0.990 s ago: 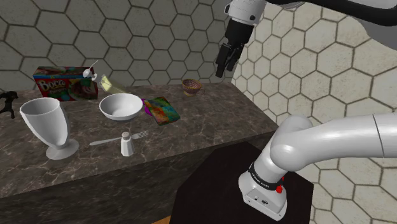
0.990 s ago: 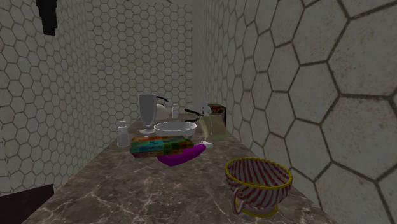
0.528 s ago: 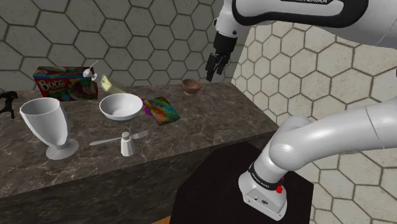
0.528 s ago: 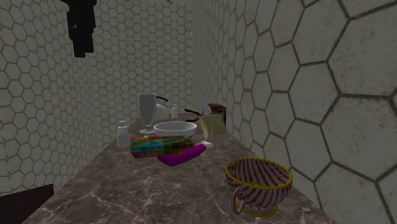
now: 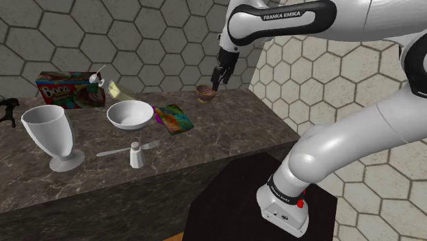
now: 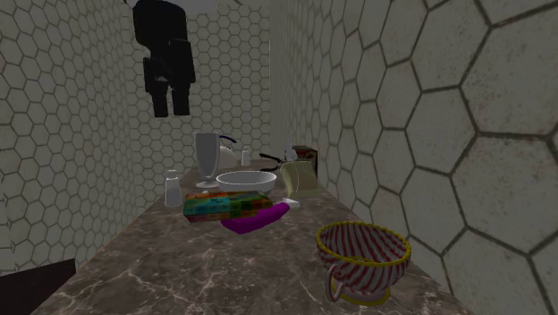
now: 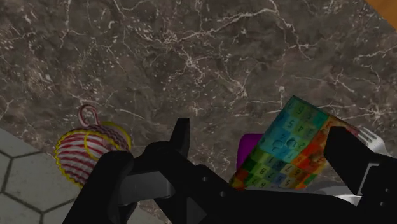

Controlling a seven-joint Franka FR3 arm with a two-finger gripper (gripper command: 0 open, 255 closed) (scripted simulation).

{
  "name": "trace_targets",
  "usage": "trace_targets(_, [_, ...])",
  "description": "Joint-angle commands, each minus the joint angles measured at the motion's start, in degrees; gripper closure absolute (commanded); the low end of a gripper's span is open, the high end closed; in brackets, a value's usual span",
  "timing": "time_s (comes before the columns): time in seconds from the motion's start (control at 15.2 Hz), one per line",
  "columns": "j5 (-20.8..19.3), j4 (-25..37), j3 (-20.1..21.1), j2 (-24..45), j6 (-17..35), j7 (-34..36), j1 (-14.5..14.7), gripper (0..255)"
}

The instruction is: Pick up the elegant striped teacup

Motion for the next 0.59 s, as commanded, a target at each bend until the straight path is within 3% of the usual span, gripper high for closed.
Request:
trace_targets(0.0, [-0.61, 1.43, -0.91, 4.02, 2.95, -1.34, -0.46, 0])
trace_targets(0.53, [-1.44, 8.41, -3.82, 19.77, 12.92, -6.08, -1.97, 0])
